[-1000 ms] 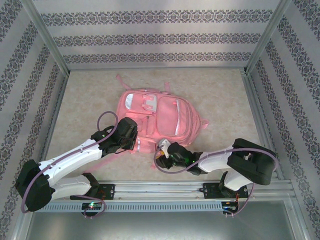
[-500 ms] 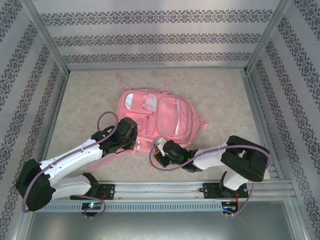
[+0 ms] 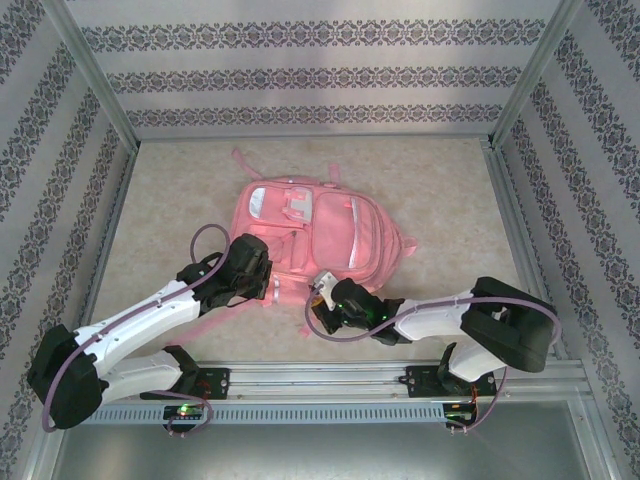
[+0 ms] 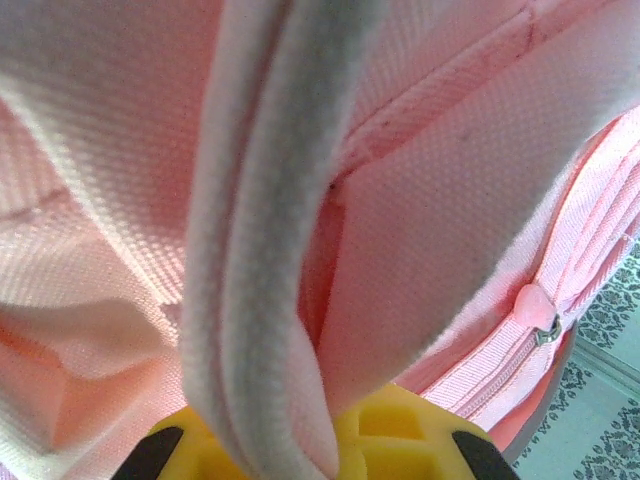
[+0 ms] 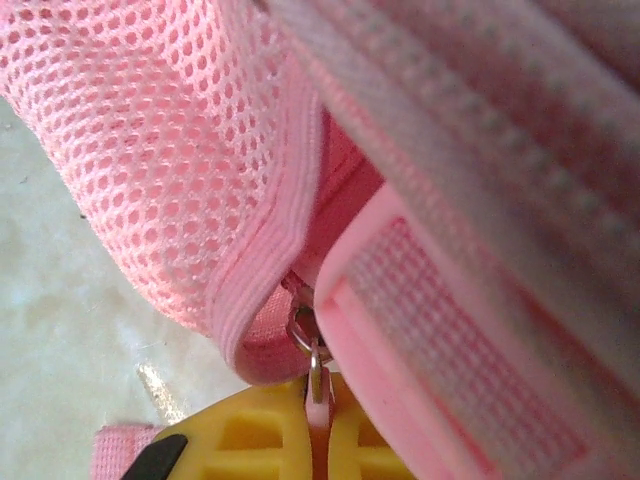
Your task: Pack the student bag
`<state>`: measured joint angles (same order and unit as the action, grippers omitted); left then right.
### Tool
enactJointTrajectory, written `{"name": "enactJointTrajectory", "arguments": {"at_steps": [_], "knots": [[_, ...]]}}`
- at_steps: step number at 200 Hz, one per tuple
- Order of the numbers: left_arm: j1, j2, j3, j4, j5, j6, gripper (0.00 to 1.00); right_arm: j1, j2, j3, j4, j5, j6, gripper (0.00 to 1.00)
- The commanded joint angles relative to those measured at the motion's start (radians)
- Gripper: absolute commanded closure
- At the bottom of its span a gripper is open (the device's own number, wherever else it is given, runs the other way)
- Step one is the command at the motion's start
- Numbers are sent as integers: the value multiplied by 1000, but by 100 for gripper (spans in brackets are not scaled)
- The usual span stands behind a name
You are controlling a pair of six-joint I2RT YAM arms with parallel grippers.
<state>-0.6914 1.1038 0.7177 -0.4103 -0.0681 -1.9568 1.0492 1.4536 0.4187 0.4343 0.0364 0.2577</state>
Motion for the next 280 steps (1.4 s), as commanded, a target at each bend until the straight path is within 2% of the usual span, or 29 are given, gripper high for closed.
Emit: {"name": "enactJointTrajectory", "arguments": {"at_steps": [1, 79, 125, 176, 227, 255, 280], "knots": [[31, -16, -28, -42, -24, 32, 100, -18, -49, -36, -39, 43, -11, 94], [59, -23, -28, -62, -20, 102, 100, -18, -129, -69, -122, 61, -2, 94], [73, -36, -25, -83, -19, 139, 100, -33, -196, -109, -194, 104, 3, 100], [87, -35, -23, -93, -7, 180, 100, -63, -267, -130, -250, 120, 15, 100], [135, -53, -10, -138, 18, 268, 100, -74, -264, -104, -315, 126, 54, 100], [200, -35, 2, -159, 93, 400, 100, -66, -257, -49, -392, 113, 57, 100], [320, 76, -14, -86, 345, 559, 90, -19, -224, 40, -481, 111, 31, 100]]}}
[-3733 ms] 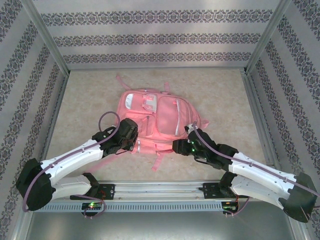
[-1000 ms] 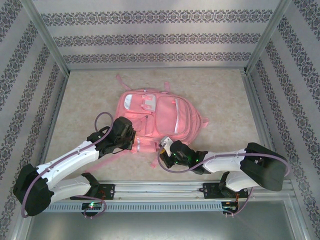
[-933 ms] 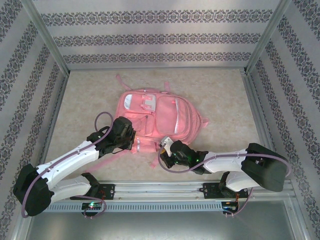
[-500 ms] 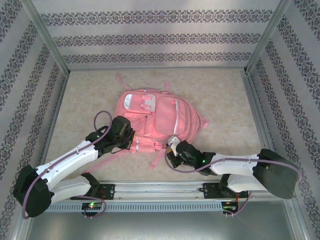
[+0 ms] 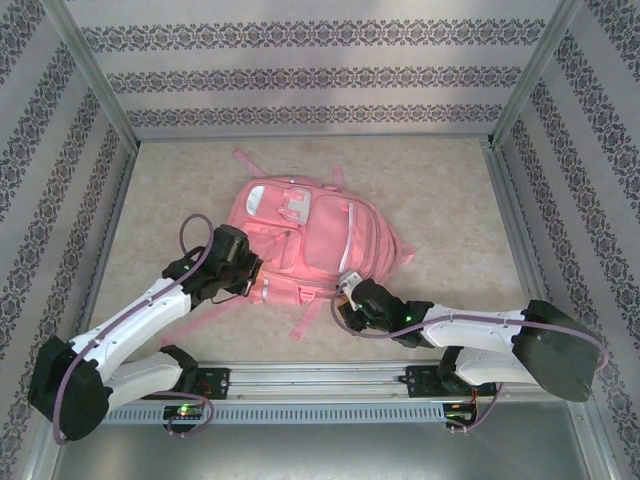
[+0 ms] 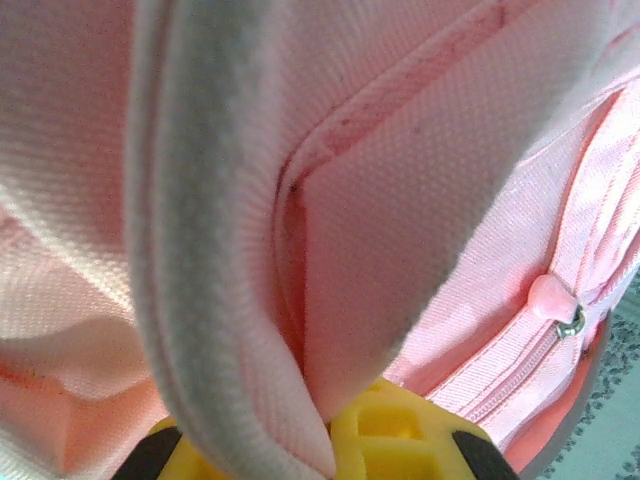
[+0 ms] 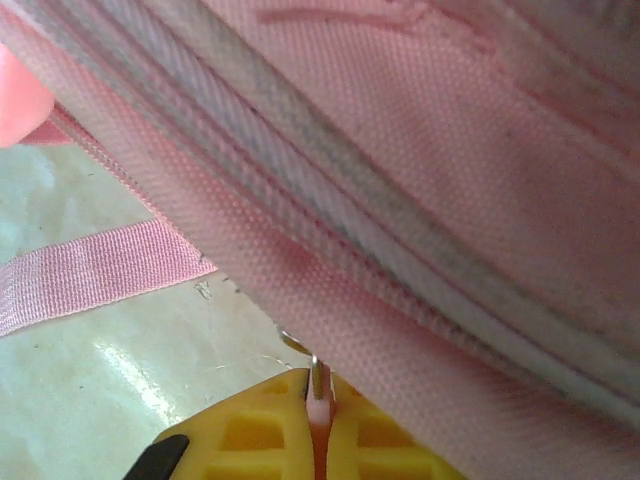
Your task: Pack the student bag
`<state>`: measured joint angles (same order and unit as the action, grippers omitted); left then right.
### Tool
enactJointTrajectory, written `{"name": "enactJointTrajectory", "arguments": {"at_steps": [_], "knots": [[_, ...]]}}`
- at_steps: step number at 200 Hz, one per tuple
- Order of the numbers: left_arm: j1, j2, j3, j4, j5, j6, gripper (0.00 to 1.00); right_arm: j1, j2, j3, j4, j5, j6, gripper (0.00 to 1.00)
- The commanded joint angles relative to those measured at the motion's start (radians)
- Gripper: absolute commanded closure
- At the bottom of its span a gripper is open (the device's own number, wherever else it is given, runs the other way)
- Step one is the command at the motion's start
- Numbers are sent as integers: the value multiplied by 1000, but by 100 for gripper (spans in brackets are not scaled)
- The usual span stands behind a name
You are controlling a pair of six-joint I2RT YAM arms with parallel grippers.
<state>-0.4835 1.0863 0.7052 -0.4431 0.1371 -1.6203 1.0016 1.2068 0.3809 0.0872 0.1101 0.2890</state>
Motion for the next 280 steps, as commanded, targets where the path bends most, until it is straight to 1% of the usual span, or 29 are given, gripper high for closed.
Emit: {"name": "enactJointTrajectory", "arguments": {"at_steps": [1, 9, 15, 23, 33, 49, 61, 81, 103, 126, 143, 160, 175, 201, 219, 249, 280], "knots": [[116, 100, -1, -51, 148, 229, 89, 30, 23, 79, -134, 37, -1, 100], [138, 137, 12, -50, 200, 281, 85, 36, 28, 92, -122, 23, -2, 100], [149, 157, 31, -67, 217, 321, 81, 38, 30, 98, -106, 7, 3, 100], [156, 167, 70, -117, 210, 368, 75, 38, 37, 107, -86, -11, 11, 100], [157, 151, 117, -179, 181, 402, 66, 38, 54, 125, -66, -35, 16, 100], [156, 95, 153, -252, 148, 398, 53, 38, 96, 161, -51, -72, 25, 100], [156, 46, 151, -303, 139, 356, 49, 38, 128, 185, -40, -85, 34, 100], [141, -44, 92, -318, 153, 230, 48, 38, 175, 206, 12, -102, 68, 100], [73, -126, 31, -255, 117, 79, 48, 38, 226, 230, 65, -117, 104, 100], [-12, -86, 41, -210, 81, 8, 47, 40, 281, 269, 80, -142, 117, 100], [-59, -41, 54, -151, 38, -13, 47, 39, 312, 291, 93, -153, 118, 100], [-77, 15, 69, -91, 20, -4, 47, 38, 330, 305, 105, -158, 120, 100], [-78, 67, 86, -79, 16, 14, 48, 38, 338, 310, 110, -154, 123, 100], [-74, 133, 111, -61, -42, 88, 48, 38, 335, 304, 121, -153, 128, 100], [-54, 171, 130, -18, -47, 139, 51, 38, 333, 294, 123, -159, 134, 100], [-47, 183, 147, 69, -46, 183, 58, 38, 323, 276, 126, -161, 136, 100], [-47, 160, 113, 111, -49, 177, 62, 29, 320, 266, 136, -166, 142, 100]]}}
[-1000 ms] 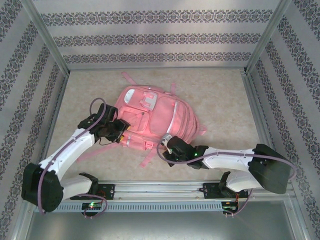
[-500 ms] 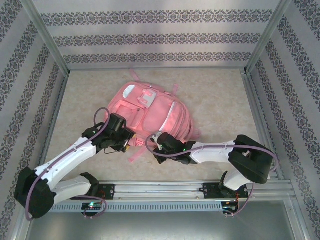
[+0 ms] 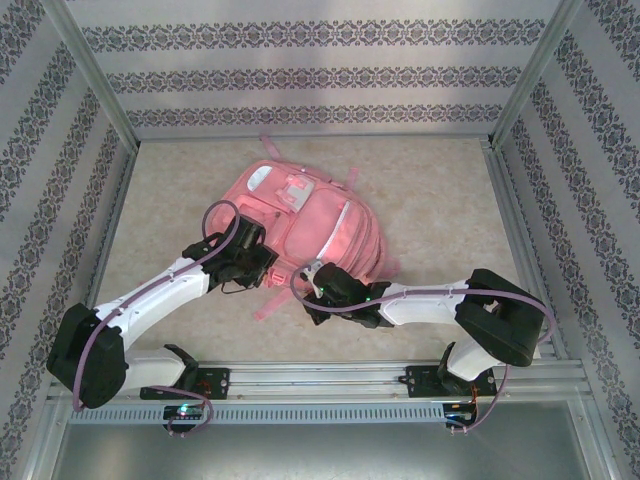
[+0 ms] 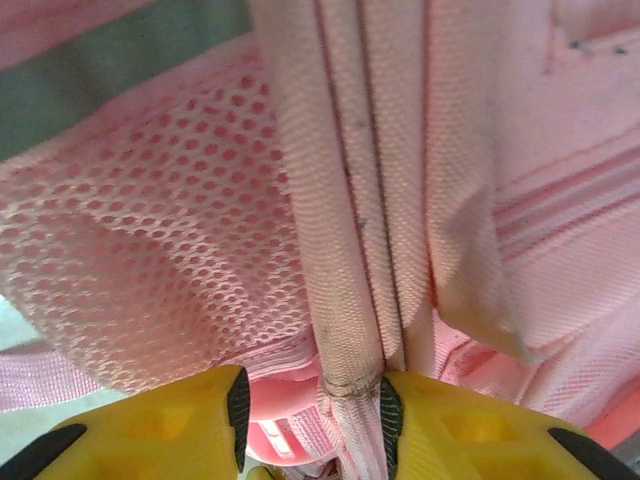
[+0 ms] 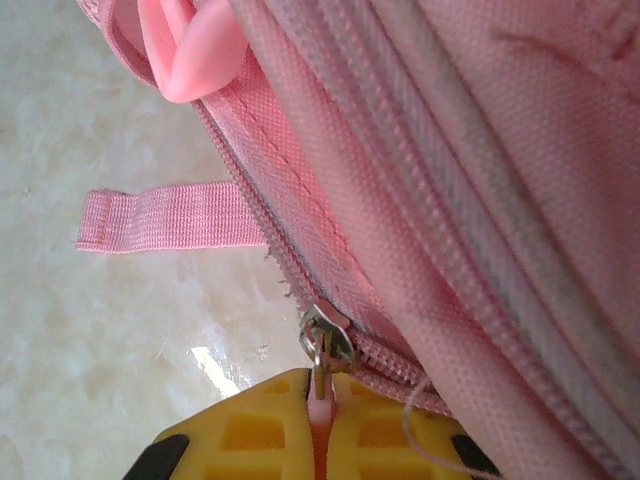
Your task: Pack the student bag
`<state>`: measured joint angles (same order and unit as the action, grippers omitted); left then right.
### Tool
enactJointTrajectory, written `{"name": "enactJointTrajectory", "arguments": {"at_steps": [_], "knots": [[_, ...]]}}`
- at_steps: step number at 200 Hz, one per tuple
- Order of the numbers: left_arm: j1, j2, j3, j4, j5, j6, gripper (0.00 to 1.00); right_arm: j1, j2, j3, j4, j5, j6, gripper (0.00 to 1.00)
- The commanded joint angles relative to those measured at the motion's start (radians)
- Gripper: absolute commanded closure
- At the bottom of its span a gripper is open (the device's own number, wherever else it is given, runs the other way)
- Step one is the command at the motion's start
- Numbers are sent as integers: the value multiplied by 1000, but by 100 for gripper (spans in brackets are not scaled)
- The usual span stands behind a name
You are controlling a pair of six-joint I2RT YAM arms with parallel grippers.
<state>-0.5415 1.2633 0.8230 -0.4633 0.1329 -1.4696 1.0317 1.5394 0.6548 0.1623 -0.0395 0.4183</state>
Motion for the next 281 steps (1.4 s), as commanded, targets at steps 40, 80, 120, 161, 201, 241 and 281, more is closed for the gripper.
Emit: {"name": "enactJointTrajectory", "arguments": {"at_steps": [40, 80, 120, 161, 201, 241, 281], "knots": [[28, -24, -70, 182, -48, -3, 62, -12, 1, -1, 69, -32, 19, 100], [62, 19, -32, 165, -62, 59, 66, -12, 0, -14, 57, -28, 30, 100], [120, 15, -27, 125, -73, 85, 86, -12, -53, -61, 9, 35, 43, 100], [162, -12, -33, 95, -71, 100, 92, -12, -91, -102, -20, 57, 68, 100], [188, -35, -40, 68, -66, 115, 95, -12, -123, -132, -57, 72, 72, 100], [213, -60, -39, 12, -64, 163, 96, -19, -176, -174, -94, 101, 86, 100], [267, -60, -35, -32, -25, 226, 96, -52, -224, -203, -130, 127, 92, 100]]}}
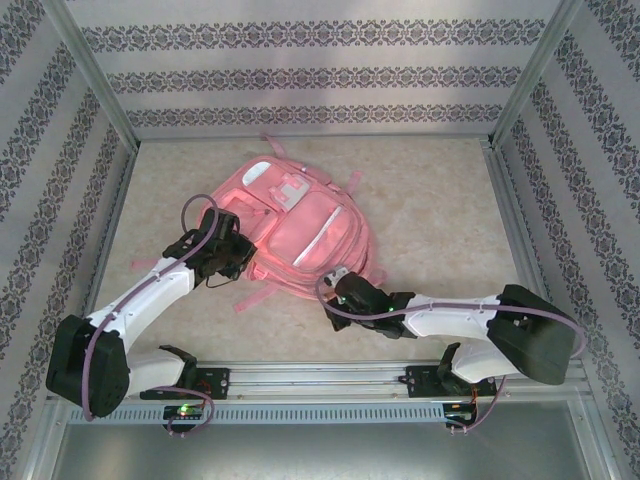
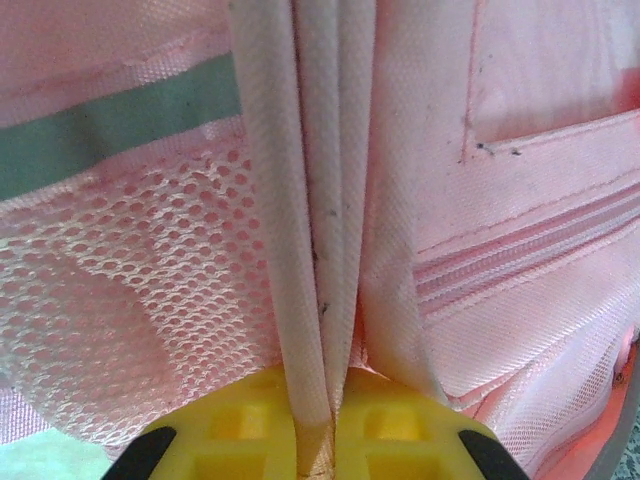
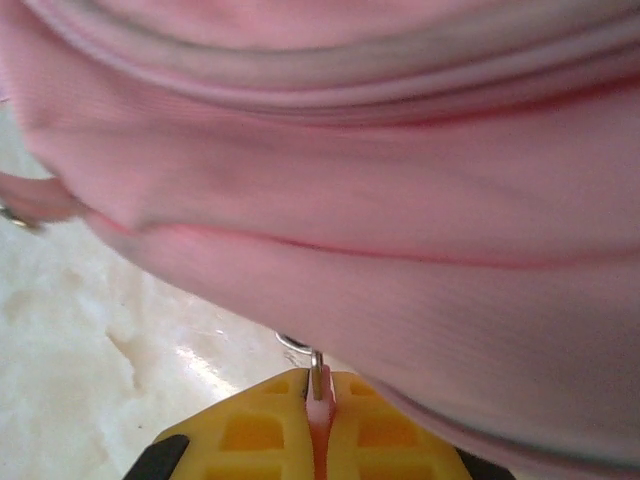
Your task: Pack the student bag
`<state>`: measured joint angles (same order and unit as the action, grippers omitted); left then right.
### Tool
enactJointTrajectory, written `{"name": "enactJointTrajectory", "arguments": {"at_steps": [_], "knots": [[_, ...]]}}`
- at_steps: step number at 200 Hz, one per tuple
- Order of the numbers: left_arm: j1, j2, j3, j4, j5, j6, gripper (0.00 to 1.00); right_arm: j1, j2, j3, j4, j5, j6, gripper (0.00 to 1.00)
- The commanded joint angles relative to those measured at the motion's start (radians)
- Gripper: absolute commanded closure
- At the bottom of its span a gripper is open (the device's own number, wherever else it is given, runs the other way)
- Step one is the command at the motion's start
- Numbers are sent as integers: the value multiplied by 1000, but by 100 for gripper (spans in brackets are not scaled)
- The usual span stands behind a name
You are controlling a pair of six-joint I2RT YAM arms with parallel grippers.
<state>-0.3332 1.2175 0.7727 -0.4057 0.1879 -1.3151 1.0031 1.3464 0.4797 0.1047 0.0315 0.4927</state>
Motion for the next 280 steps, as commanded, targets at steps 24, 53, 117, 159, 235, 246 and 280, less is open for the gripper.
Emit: {"name": "enactJointTrajectory", "arguments": {"at_steps": [24, 53, 117, 159, 235, 246, 280], "knots": [[89, 29, 63, -130, -37, 164, 96, -40, -43, -32, -71, 51, 12, 100], [99, 148, 205, -248, -9, 346, 93, -39, 14, 7, -17, -88, -64, 100], [115, 312, 479, -435, -60, 512, 52, 15, 251, 252, 29, -257, -104, 100], [108, 91, 210, -302, 118, 267, 46, 29, 357, 358, 49, -277, -66, 100], [35, -121, -83, -80, 143, 61, 50, 29, 398, 377, 75, -292, -49, 100], [20, -106, -90, -54, 141, 63, 51, 28, 396, 378, 75, -290, -48, 100], [-18, -74, -117, 56, 143, 50, 54, 25, 390, 366, 86, -293, -26, 100]]}}
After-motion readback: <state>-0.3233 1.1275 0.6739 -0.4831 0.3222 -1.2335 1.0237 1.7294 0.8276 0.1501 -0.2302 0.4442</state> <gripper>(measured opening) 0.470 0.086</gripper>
